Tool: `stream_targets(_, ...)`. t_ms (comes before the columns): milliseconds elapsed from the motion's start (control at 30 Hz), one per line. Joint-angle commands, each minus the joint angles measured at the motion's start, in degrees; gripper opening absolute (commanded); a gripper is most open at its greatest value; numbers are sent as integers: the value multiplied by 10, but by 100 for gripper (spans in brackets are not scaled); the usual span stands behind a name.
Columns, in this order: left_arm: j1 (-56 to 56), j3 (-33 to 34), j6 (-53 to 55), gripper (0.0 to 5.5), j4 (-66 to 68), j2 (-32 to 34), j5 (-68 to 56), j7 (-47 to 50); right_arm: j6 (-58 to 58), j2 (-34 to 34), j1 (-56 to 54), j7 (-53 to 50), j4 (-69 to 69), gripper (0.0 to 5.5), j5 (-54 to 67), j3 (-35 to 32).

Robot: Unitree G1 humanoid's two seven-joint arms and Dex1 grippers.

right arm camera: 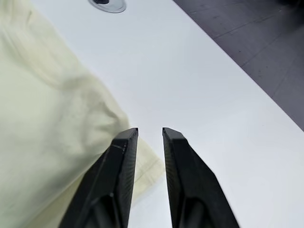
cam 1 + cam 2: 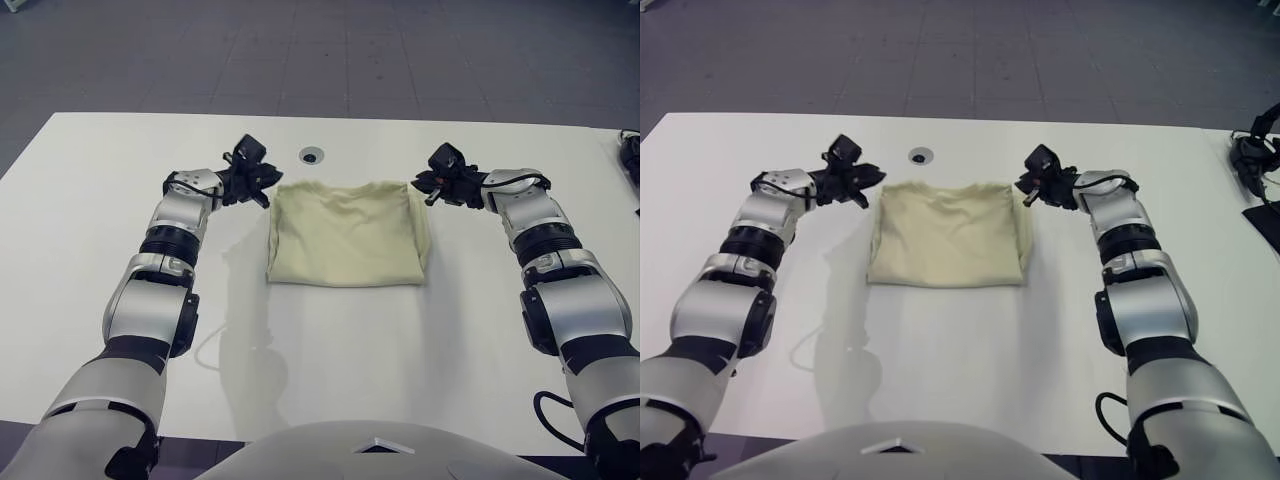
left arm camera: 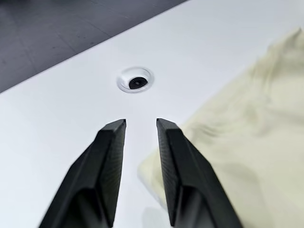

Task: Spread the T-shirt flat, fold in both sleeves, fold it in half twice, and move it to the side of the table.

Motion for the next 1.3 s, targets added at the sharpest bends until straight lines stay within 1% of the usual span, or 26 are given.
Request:
stream_targets(33, 26, -5, 9, 195, -91, 30, 33, 19, -38, 6, 37, -29, -95, 170, -18, -2)
stream_targets(100, 101, -59, -8, 235, -231, 75, 107, 14, -85, -5, 62, -31, -152, 208, -57, 28)
stream_targets(167, 165, -89, -1, 266, -355, 104, 154, 10, -128, -18, 71, -43, -179, 238, -103, 58)
stream_targets(267, 236, -120, 27, 319, -498, 122, 182, -18, -189, -28, 58, -82, -148, 289, -181, 102)
stream_targets(333, 259, -139, 39, 359, -547, 119, 198, -26, -217, -39, 48, -107, -116, 328, -230, 131)
stream_targets(433, 279, -165, 62, 408, -584, 103, 213, -37, -241, -44, 51, -129, -90, 374, -259, 145)
stream_targets(533, 309, -180, 81, 459, -624, 118, 230, -57, -267, -44, 56, -145, -66, 423, -282, 158)
stream_targets(667, 351, -204, 78, 535, -661, 163, 264, -95, -303, -52, 72, -136, -67, 494, -297, 171)
stream_targets(733, 343, -206, 73, 540, -637, 159, 274, -89, -325, -63, 86, -108, -96, 530, -294, 177)
stream_targets(833, 294, -214, 34, 540, -567, 153, 283, -92, -339, -108, 121, -30, -175, 538, -277, 184)
stream_targets(933, 202, -233, -67, 540, -438, 144, 290, -108, -310, -189, 204, 111, -358, 538, -222, 189)
stream_targets(967, 169, -239, -103, 540, -389, 132, 288, -112, -284, -213, 237, 155, -435, 538, -192, 189)
stream_targets(1033, 109, -251, -171, 540, -294, 100, 286, -115, -219, -244, 290, 219, -580, 538, -134, 195)
stream_targets(1067, 78, -260, -212, 540, -242, 84, 296, -100, -185, -249, 309, 240, -646, 538, -109, 199)
stream_targets(1100, 46, -267, -243, 540, -190, 64, 309, -71, -149, -241, 323, 247, -703, 538, -84, 203)
stream_targets(1167, -8, -274, -287, 540, -105, 36, 337, -4, -64, -201, 330, 239, -777, 538, -35, 198)
stream_targets(1233, -41, -269, -311, 540, -54, 27, 346, 42, -5, -163, 319, 220, -803, 538, -8, 179)
stream_targets(1300, -58, -246, -333, 540, -31, 33, 333, 64, 40, -137, 300, 196, -802, 538, 8, 148)
